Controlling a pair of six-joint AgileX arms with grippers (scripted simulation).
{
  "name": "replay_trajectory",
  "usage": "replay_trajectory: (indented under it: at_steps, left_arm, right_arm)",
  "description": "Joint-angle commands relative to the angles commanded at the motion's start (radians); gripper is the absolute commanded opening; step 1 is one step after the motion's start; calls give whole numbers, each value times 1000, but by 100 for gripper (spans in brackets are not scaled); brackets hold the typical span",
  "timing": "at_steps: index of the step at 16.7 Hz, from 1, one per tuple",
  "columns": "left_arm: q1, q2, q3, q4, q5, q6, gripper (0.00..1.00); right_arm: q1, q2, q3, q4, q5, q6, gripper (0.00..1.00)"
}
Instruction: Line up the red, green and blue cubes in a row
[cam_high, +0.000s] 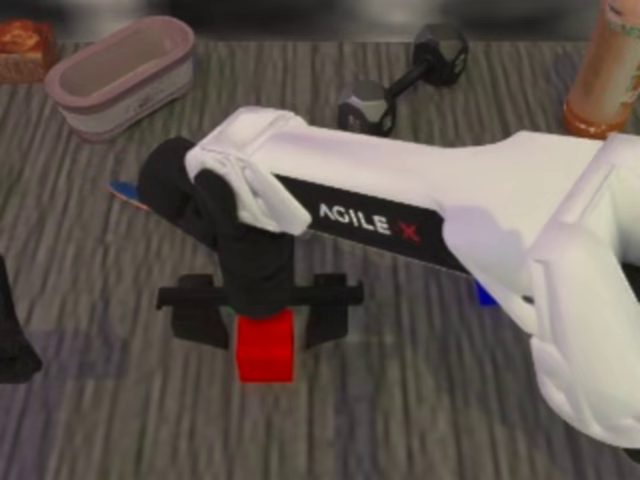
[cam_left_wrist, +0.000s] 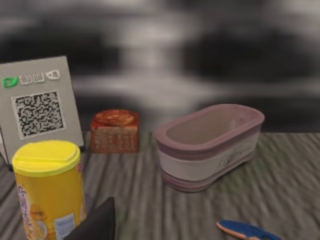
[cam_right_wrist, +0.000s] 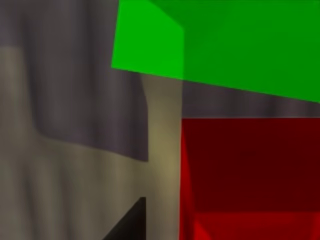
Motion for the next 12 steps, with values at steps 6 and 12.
replay_trajectory:
  at_steps: [6,12]
  left_arm:
    - [0,0,0,0,0,0,100]
    - [0,0,0,0,0,0,100]
  right_arm:
    - [0,0,0,0,0,0,100]
    - [3,0,76,-75,1,2,100]
